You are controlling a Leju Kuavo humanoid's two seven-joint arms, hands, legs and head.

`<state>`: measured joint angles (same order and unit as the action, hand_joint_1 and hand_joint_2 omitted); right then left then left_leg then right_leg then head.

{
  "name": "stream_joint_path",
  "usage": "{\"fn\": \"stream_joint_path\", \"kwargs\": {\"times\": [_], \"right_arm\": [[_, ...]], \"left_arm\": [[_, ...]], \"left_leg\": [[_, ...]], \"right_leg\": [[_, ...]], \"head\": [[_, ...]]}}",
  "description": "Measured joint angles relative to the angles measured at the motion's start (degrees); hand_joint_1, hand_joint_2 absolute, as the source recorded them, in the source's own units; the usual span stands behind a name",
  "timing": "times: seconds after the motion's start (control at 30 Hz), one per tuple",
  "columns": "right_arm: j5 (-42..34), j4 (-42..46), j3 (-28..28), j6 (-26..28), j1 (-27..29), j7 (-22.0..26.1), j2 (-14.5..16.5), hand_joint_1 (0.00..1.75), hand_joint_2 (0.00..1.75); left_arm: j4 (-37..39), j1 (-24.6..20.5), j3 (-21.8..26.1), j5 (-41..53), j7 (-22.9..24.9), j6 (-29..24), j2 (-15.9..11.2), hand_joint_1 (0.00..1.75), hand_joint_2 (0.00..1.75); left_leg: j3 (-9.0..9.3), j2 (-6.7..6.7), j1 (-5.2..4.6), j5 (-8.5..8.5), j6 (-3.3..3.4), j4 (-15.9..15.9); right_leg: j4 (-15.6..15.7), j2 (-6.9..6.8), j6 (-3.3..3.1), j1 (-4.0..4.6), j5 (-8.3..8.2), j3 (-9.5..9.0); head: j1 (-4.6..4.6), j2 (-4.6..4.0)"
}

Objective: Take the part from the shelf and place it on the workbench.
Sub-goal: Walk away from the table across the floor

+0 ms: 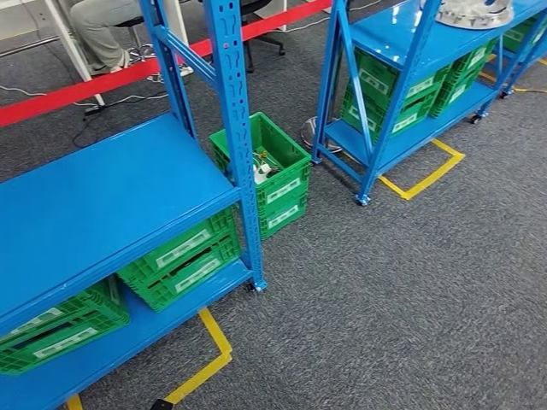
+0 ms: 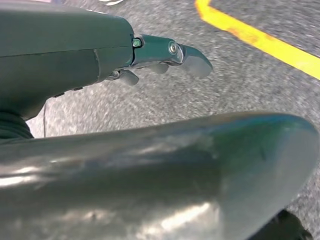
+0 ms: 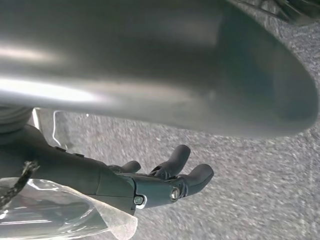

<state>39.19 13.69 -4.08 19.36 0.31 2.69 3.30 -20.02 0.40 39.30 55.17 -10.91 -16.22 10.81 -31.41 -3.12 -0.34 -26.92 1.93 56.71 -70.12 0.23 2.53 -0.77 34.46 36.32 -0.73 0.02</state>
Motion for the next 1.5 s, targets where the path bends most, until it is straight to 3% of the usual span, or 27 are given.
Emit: {"fn": "stream_joint_path", "kwargs": {"times": [0.07,0.13,0.17,0.2,0.27,0.3,0.37,0.43,0.47,0.53,0.6,0.67,0.73,0.8,0.87,0.93,0.97,1.03,1.07,1.1,1.17,1.23,1.3,1.37,1.43,1.47,1.5], "right_arm": [[0.0,0.0,0.0,0.0,0.0,0.1,0.0,0.00,0.00],[0.0,-0.1,-0.1,0.1,-0.1,0.2,0.0,0.00,0.00],[0.0,-0.1,-0.1,0.1,-0.1,0.3,0.0,0.00,0.00],[0.0,-0.1,-0.2,0.2,-0.1,0.3,0.0,0.00,0.00],[0.0,-0.1,-0.3,0.2,-0.1,0.3,0.0,0.00,0.00],[0.0,-0.1,-0.4,0.2,0.0,0.4,0.0,0.00,0.00],[0.0,-0.1,-0.5,0.3,0.1,0.4,-0.1,0.00,0.00],[0.0,-0.1,-0.5,0.3,0.2,0.4,-0.1,0.00,0.00],[0.0,-0.1,-0.5,0.3,0.2,0.4,-0.1,0.00,0.00],[0.0,-0.1,-0.7,0.3,0.1,0.5,-0.1,0.00,0.00],[0.1,-0.1,-0.9,0.4,0.0,0.6,-0.1,0.00,0.00],[0.1,-0.1,-1.0,0.4,-0.1,0.6,-0.1,0.00,0.00],[0.1,0.0,-1.0,0.4,-0.4,0.6,-0.1,0.00,0.00],[0.2,0.0,-1.0,0.4,-0.5,0.6,-0.1,0.00,0.00],[0.2,0.1,-1.0,0.5,-0.4,0.6,-0.1,0.00,0.00],[0.1,0.0,-1.0,0.5,-0.2,0.5,-0.1,0.00,0.00],[0.1,0.0,-1.0,0.5,0.0,0.5,-0.1,0.00,0.00],[0.0,0.0,-1.0,0.5,0.0,0.5,-0.1,0.00,0.00],[0.0,0.0,-1.0,0.5,0.0,0.5,-0.1,0.00,0.00],[0.0,0.0,-1.0,0.5,0.0,0.5,-0.1,0.00,0.00],[-0.1,-0.1,-1.1,0.5,0.0,0.5,-0.1,0.00,0.00],[-0.2,-0.1,-1.1,0.5,0.0,0.5,-0.1,0.00,0.00],[-0.2,-0.1,-1.1,0.6,0.0,0.5,-0.1,0.00,0.00],[-0.2,-0.1,-1.1,0.6,0.1,0.5,-0.1,0.00,0.00],[-0.2,-0.1,-1.1,0.6,0.2,0.5,-0.1,0.00,0.00],[-0.3,-0.1,-1.1,0.6,0.3,0.5,-0.1,0.00,0.00],[-0.3,-0.1,-1.1,0.6,0.2,0.5,-0.1,0.00,0.00]], "left_arm": [[0.0,0.0,0.0,0.0,0.0,0.0,0.0,0.00,0.00],[0.0,0.0,0.0,0.0,0.0,0.0,0.0,0.00,0.00],[0.0,0.0,0.0,0.0,0.0,0.0,0.0,0.00,0.00],[0.0,0.1,0.0,0.0,0.0,0.0,0.0,0.00,0.00],[0.0,0.2,0.0,0.0,0.0,-0.1,-0.1,0.00,0.00],[0.0,0.2,0.0,0.0,0.0,-0.1,-0.1,0.00,0.00],[0.0,0.0,0.0,-0.1,0.0,-0.1,-0.1,0.00,0.00],[0.0,0.1,0.0,-0.1,0.0,-0.1,-0.1,0.00,0.00],[0.0,0.2,0.0,-0.2,0.0,-0.1,-0.1,0.00,0.00],[0.0,0.3,0.0,-0.2,0.0,-0.1,-0.1,0.00,0.00],[0.0,0.2,0.0,-0.2,0.0,-0.1,-0.2,0.00,0.00],[0.0,0.0,0.0,-0.2,0.0,-0.1,-0.2,0.00,0.00],[0.0,0.2,0.0,-0.2,0.0,-0.1,-0.2,0.00,0.00],[0.0,0.4,0.0,-0.3,0.0,-0.2,-0.2,0.00,0.00],[0.0,0.2,0.0,-0.3,0.0,-0.2,-0.1,0.00,0.00],[0.0,0.1,0.0,-0.4,0.0,-0.2,0.0,0.00,0.00],[0.0,0.1,0.0,-0.4,0.0,-0.2,0.1,0.00,0.00],[0.0,0.2,0.0,-0.4,0.0,-0.1,0.1,0.00,0.00],[0.0,0.3,0.0,-0.4,0.0,-0.1,0.1,0.00,0.00],[0.0,0.2,0.0,-0.5,0.0,-0.1,0.1,0.00,0.00],[0.0,0.1,0.0,-0.6,0.0,-0.1,0.1,0.00,0.00],[0.0,0.2,0.0,-0.7,0.0,-0.1,0.0,0.00,0.00],[0.0,0.2,0.0,-0.8,0.0,-0.1,0.0,0.00,0.00],[0.0,0.0,0.0,-0.8,0.1,-0.1,0.0,0.00,0.00],[0.0,-0.1,0.0,-0.9,0.0,-0.1,0.0,0.00,0.00],[0.0,-0.1,0.0,-0.9,0.0,-0.1,0.0,0.00,0.00],[0.0,0.1,0.0,-0.9,0.0,-0.1,0.0,0.00,0.00]], "left_leg": [[0.18,-1.51,0.13,-0.31,-0.58,0.3],[-0.21,-2.81,0.19,-0.35,-1.29,0.5],[-0.50,-3.47,0.25,-0.22,-1.62,0.6],[-0.73,-4.12,0.37,-0.11,-1.92,0.6],[-1.33,-2.71,0.37,-0.87,-2.52,1.7],[-2.29,-1.12,0.32,-2.11,-2.80,3.7],[-5.80,1.84,0.35,-5.69,-3.21,11.0],[-8.75,2.50,0.46,-7.50,-3.32,17.1],[-8.81,2.62,0.47,-6.77,-3.23,17.2],[-5.87,3.64,0.26,-2.90,-2.56,11.4],[-2.28,6.17,-0.41,-0.37,-1.49,4.3],[-1.14,7.25,-0.93,-0.35,-0.86,1.6],[-0.97,6.05,-0.75,-0.18,-0.57,0.8],[-0.46,4.84,-0.28,0.23,-0.18,0.0],[-0.28,3.55,-0.02,0.39,0.07,-0.3],[-0.26,1.98,0.03,0.34,0.12,-0.3],[-0.17,1.16,0.06,0.29,0.08,-0.2],[0.14,-0.50,0.26,0.08,-0.23,-0.1],[0.18,-1.24,0.33,-0.10,-0.53,0.0],[0.08,-1.97,0.38,-0.27,-0.88,0.3],[-0.43,-3.28,0.48,-0.29,-1.63,0.7],[-0.85,-4.40,0.66,-0.16,-2.21,0.8],[-1.77,-2.35,0.59,-1.31,-2.75,2.6],[-4.60,1.14,0.54,-4.27,-3.22,8.4],[-8.17,2.29,0.70,-6.83,-3.45,15.3],[-9.03,2.46,0.74,-6.86,-3.46,16.9],[-8.86,2.64,0.76,-5.81,-3.38,16.5]], "right_leg": [[7.9,2.62,0.14,-0.44,-4.05,-3.16],[11.8,4.95,-0.19,-0.72,-5.01,-5.10],[12.1,4.99,-0.55,-0.66,-4.81,-5.30],[12.0,4.33,-0.98,-0.62,-4.82,-5.43],[12.3,2.86,-1.76,-0.60,-4.87,-5.66],[12.5,2.01,-2.12,-0.60,-4.85,-5.80],[12.5,0.13,-2.66,-0.35,-4.61,-5.98],[12.5,-1.75,-2.90,-0.13,-4.34,-6.16],[12.5,-2.54,-2.93,-0.03,-4.20,-6.32],[12.5,-3.91,-2.89,0.22,-3.88,-6.83],[12.5,-5.20,-2.61,0.58,-3.42,-7.24],[12.6,-6.59,-2.11,0.83,-3.05,-7.46],[12.8,-7.33,-1.52,0.87,-2.75,-7.89],[10.7,-4.74,-0.93,0.77,-1.30,-7.13],[3.9,-1.29,-0.51,0.53,1.86,-3.59],[-3.1,-0.37,-0.19,0.30,3.79,0.42],[-3.9,-0.30,-0.04,0.16,3.13,1.28],[1.4,0.24,0.26,-0.24,-1.28,-0.34],[5.3,1.74,0.44,-0.54,-3.28,-1.96],[8.8,3.32,0.41,-0.83,-4.57,-3.56],[11.6,5.43,-0.12,-1.05,-4.82,-5.02],[11.8,4.22,-1.04,-0.96,-4.77,-5.26],[11.9,2.64,-1.83,-1.02,-4.70,-5.53],[12.0,0.83,-2.48,-0.87,-4.47,-5.79],[12.0,-1.15,-2.85,-0.64,-4.14,-6.00],[12.0,-2.03,-2.92,-0.57,-3.97,-6.14],[12.0,-2.83,-2.92,-0.51,-3.79,-6.34]], "head": [[0.09,0.00],[0.19,0.01],[0.17,0.01],[0.11,0.01],[-0.20,0.00],[-0.38,0.00],[-0.77,0.00],[-0.77,0.00],[-0.78,0.00],[-0.78,0.00],[-0.76,0.00],[-0.69,0.01],[-0.64,0.01],[-0.42,0.01],[-0.12,0.01],[-0.06,0.01],[-0.07,0.01],[-0.04,0.00],[0.05,0.00],[0.14,0.01],[0.31,0.01],[0.36,0.01],[0.00,0.01],[-0.46,0.00],[-0.55,0.00],[-0.56,0.00],[-0.57,0.00]]}}
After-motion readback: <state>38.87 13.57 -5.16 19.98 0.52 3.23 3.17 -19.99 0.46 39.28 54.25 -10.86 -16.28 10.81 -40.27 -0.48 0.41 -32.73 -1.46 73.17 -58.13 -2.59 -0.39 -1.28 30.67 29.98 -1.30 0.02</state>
